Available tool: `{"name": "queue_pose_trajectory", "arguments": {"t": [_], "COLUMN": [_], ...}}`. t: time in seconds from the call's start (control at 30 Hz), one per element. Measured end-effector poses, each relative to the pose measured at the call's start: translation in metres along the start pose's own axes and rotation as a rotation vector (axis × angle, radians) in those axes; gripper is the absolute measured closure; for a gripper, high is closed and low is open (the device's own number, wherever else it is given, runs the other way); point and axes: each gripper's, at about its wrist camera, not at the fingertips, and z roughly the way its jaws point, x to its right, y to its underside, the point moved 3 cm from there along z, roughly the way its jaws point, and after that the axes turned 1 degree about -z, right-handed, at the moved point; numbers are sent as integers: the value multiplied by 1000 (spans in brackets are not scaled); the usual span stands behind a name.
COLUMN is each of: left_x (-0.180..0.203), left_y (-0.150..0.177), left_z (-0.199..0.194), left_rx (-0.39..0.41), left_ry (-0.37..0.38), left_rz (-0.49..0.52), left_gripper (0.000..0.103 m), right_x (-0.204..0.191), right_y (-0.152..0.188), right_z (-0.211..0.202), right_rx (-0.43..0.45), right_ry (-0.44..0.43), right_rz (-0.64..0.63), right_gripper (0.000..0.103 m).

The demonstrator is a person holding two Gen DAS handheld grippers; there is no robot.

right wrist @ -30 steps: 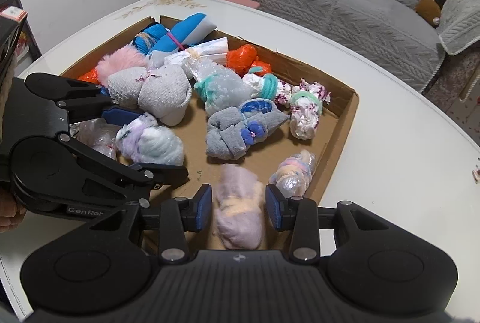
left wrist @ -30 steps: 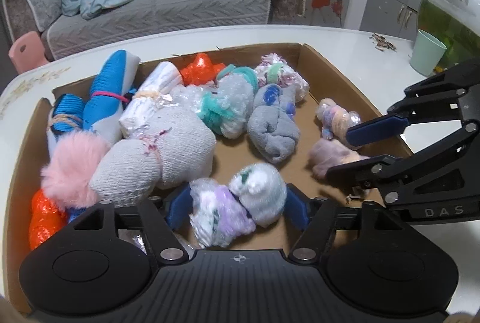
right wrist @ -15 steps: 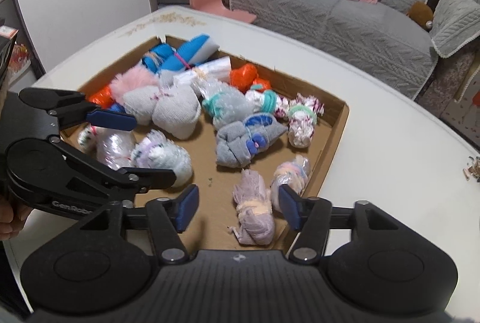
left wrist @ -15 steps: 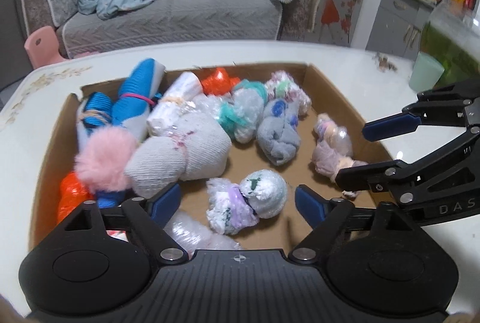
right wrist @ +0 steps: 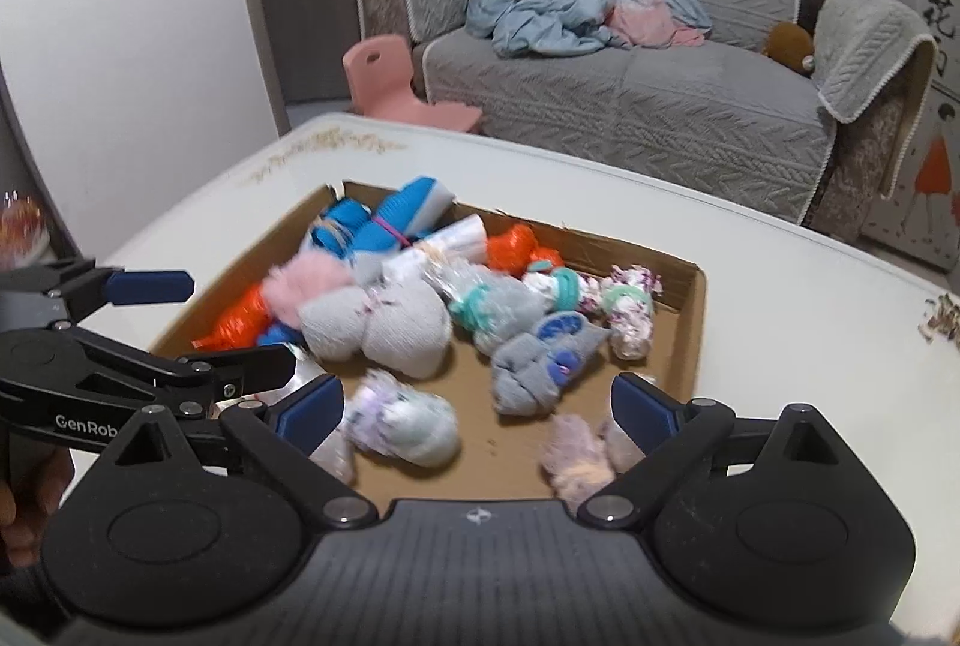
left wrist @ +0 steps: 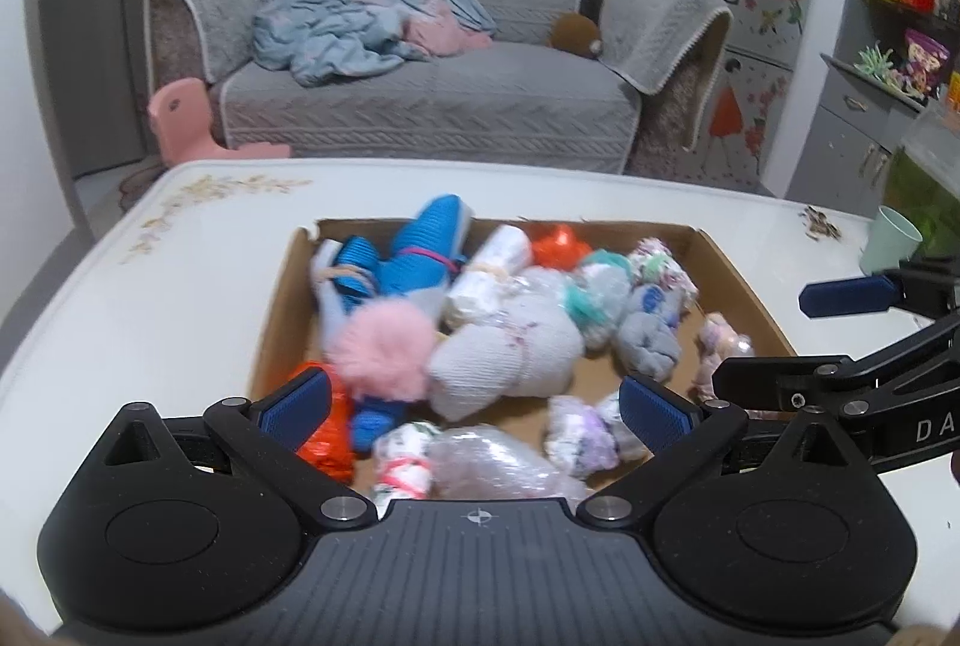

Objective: Organize objects

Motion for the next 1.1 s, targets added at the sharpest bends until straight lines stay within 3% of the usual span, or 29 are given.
{"name": "queue_pose_trajectory", "arguments": {"t": [0.57,0.8,0.93,1.1], "left_x": [-27,-32,-27,-26], "left_y": [12,18,17,16], "left_z": [-36,-39,-43,-39], "left_rx": [97,95,122,105], "left_ry": [-55,-5,-59,-56], "left_rz": [7,24,70,79], "left_gripper": [0,1,1,1], "right_x": [-28,-33,-35,-33], "right_y": [5,9,11,13], "right_z": [-6,-4,-4,-4], "right_rx": [67,68,68,69], "right_ry": [22,21,23,25], "right_rz": [43,51,55,64], "right_gripper": [2,2,2,2]}}
